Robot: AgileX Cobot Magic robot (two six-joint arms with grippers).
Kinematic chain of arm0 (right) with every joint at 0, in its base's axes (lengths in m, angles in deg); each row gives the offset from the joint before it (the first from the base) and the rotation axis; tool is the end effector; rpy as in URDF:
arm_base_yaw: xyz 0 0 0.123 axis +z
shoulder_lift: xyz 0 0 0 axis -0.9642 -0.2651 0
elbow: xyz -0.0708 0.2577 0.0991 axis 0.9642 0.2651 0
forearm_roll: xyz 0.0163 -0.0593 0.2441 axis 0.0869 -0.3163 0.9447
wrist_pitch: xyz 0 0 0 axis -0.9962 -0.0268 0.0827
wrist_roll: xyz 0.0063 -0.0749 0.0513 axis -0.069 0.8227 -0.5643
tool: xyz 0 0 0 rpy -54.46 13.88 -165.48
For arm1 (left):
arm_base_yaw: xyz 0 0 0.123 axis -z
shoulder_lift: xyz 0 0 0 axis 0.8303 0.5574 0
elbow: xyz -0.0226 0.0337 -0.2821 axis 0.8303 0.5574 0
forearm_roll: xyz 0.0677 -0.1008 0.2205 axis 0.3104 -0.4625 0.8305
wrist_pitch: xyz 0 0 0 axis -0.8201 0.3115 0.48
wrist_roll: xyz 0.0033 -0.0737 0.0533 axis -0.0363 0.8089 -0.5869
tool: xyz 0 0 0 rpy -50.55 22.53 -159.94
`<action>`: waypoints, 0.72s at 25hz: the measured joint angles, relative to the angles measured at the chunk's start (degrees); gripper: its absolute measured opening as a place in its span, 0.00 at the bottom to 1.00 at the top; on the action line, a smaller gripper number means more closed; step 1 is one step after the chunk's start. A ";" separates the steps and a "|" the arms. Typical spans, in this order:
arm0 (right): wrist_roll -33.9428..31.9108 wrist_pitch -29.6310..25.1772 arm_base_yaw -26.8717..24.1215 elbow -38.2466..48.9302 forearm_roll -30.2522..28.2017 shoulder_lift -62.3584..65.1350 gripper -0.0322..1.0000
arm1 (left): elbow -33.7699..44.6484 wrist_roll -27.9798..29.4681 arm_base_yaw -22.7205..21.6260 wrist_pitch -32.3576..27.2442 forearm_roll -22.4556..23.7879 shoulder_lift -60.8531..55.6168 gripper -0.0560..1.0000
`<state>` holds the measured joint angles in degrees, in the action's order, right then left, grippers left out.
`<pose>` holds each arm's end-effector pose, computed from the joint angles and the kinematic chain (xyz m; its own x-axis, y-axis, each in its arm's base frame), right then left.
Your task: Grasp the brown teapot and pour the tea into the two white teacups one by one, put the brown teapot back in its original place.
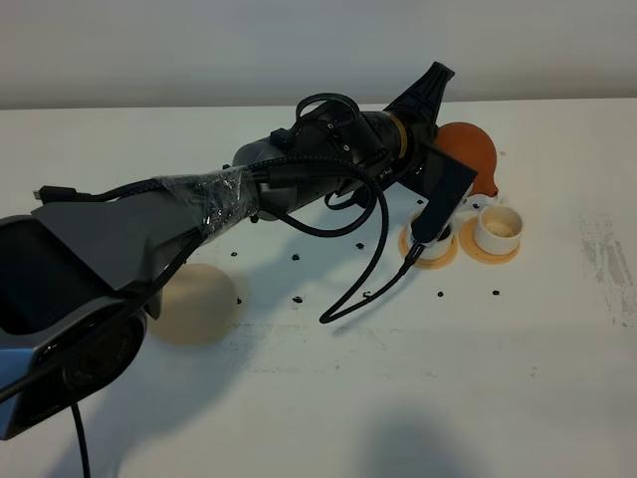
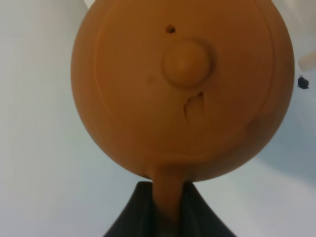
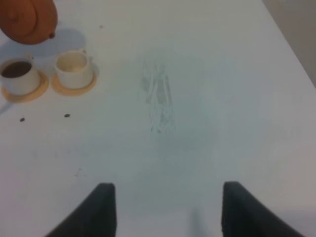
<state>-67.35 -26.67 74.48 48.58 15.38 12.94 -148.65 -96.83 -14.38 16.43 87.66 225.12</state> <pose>-0.0104 0.0012 0.2790 -0.4756 0.0071 -0.8797 -0.0053 0.9999 0.0109 0.4156 -0.3579 0.1793 0.6496 0.7369 0.1870 0.2936 -0.4700 0.8324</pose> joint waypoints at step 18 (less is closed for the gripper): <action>0.00 0.00 0.00 0.00 0.00 0.00 0.47 | 0.00 -2.30 0.19 2.41 2.51 1.30 0.13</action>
<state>-67.35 -26.67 74.48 48.58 15.38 12.94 -148.65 -99.13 -14.19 18.83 90.17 226.42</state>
